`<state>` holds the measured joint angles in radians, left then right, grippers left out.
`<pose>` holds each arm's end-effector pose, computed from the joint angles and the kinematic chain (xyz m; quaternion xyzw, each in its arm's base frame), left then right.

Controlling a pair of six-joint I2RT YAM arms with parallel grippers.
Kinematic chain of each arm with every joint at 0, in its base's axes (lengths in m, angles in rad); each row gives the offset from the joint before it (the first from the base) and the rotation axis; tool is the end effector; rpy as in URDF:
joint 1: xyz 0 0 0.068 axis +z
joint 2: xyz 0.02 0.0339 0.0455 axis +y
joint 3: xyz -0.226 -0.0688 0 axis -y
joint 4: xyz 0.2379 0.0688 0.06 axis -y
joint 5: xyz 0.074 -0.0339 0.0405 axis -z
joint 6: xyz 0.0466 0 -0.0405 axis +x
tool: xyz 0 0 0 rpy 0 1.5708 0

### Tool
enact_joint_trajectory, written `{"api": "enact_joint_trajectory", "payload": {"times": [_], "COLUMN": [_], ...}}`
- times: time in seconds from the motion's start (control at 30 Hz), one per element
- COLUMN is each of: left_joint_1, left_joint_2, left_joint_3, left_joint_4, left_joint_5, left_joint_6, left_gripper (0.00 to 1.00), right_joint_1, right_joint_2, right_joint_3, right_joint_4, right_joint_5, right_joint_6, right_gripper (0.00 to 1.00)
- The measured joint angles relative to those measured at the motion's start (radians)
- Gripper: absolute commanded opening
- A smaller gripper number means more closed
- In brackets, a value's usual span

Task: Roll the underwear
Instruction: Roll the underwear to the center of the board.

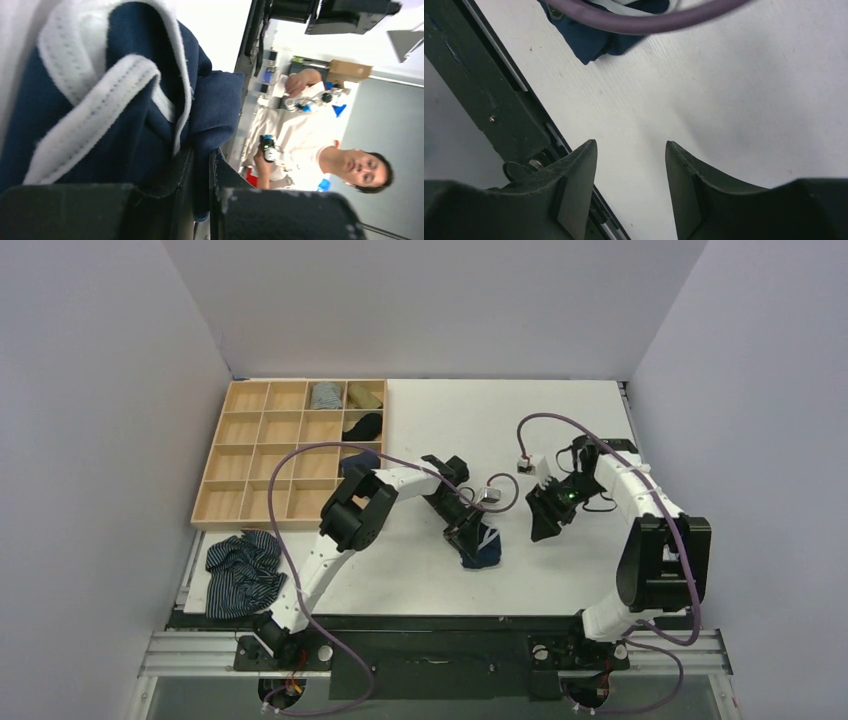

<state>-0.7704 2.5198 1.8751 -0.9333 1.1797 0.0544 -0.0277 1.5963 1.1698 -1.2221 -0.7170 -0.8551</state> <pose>0.2780 -0.3299 0.0584 -0.3312 -0.7622 0.5199 0.1977 0.2594 0.0234 0.1868 -0.3637 0.8623 0.3326 0.1168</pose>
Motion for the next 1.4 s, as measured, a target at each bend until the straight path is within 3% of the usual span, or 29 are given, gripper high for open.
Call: {"api": "enact_joint_trajectory", "payload": {"times": [0.3, 0.63, 1.4], "left_joint_1": [0.013, 0.013, 0.013], "left_joint_2": [0.055, 0.083, 0.092], "left_joint_3": [0.056, 0.113, 0.125], "left_joint_4": [-0.04, -0.117, -0.148], "left_joint_5": [0.054, 0.05, 0.049], "left_joint_6": [-0.072, -0.033, 0.015], "left_gripper": [0.0, 0.0, 0.0], "right_joint_1": [0.328, 0.612, 0.699], "right_joint_2": [-0.188, -0.134, -0.029], "right_joint_3": [-0.201, -0.232, -0.235], "right_joint_4": [0.264, 0.46, 0.517], "right_joint_5": [0.154, 0.365, 0.441], "right_joint_6": [0.128, 0.195, 0.195], "right_gripper": [0.56, 0.61, 0.59]}}
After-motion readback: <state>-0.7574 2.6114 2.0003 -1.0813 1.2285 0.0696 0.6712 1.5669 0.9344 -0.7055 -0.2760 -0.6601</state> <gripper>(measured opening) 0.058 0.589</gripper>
